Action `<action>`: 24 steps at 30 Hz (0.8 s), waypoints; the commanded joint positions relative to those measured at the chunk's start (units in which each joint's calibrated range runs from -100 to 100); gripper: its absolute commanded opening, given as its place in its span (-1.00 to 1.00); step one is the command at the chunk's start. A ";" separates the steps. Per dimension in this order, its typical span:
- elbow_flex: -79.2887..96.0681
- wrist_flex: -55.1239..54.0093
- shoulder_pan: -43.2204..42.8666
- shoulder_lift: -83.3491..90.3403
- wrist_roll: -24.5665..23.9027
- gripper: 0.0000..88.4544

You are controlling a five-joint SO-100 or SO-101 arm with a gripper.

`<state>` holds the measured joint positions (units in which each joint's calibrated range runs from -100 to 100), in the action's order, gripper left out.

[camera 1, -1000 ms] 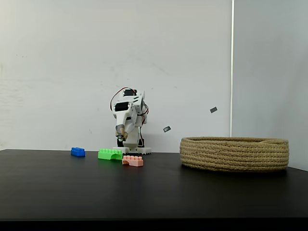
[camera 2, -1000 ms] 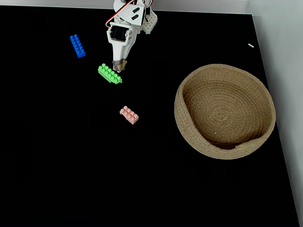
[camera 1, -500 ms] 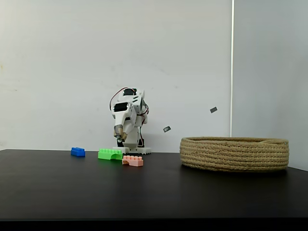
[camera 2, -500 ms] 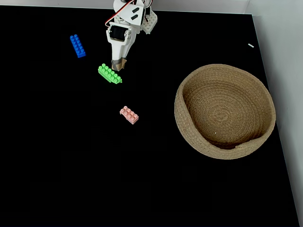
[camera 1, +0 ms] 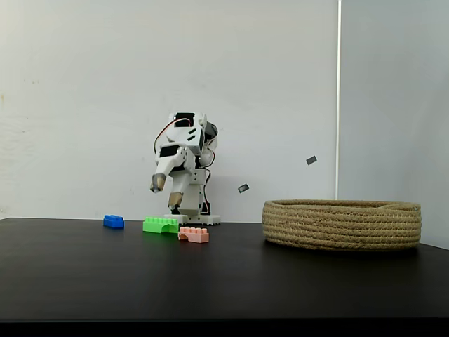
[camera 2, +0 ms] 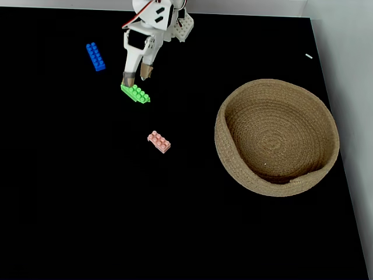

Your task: Place the lego blocks in the tray

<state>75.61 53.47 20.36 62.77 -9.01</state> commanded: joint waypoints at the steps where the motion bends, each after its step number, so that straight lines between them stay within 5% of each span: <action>1: -6.43 -4.62 0.42 -10.06 -0.34 -0.34; 24: -5.43 -7.70 1.74 -21.92 0.98 -0.23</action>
<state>70.84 48.03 21.82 41.98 -8.47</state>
